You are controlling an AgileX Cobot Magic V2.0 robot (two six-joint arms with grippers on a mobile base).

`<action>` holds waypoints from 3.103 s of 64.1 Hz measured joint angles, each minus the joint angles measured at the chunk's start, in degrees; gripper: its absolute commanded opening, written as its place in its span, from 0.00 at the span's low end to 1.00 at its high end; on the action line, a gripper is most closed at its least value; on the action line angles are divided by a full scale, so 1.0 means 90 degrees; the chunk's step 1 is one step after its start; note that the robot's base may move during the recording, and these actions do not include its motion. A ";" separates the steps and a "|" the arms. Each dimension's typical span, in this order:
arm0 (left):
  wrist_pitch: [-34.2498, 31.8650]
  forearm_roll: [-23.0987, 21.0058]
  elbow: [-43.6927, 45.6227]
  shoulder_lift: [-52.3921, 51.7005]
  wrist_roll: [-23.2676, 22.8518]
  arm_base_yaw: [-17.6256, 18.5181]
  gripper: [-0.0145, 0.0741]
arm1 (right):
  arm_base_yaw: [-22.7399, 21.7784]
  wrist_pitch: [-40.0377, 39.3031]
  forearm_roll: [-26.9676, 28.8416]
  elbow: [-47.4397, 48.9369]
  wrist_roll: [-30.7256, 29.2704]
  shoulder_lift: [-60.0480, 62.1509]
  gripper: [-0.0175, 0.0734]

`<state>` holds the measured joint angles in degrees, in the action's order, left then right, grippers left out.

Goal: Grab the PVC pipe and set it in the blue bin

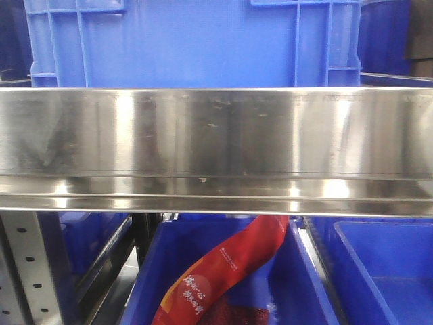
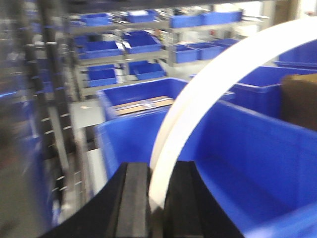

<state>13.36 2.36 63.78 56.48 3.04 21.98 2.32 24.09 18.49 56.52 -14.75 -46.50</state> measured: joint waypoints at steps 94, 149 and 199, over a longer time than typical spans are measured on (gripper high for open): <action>0.1478 -0.0568 0.3298 0.3375 0.0000 0.0092 0.04 | 0.1408 -0.0157 0.0048 0.2845 -0.0104 -0.3928 0.01; 0.0097 -0.0613 -0.2618 -0.2067 -0.0012 0.0079 0.04 | 0.1237 -0.2676 0.0059 -0.2003 -0.0104 0.0166 0.01; -0.0135 -0.0187 -0.3214 -0.3395 -0.0023 0.0079 0.04 | 0.1237 -0.2676 0.0059 -0.2529 -0.0104 0.1058 0.01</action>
<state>12.14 0.68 34.85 25.92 2.84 22.69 13.46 0.00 19.02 33.76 -15.69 -36.98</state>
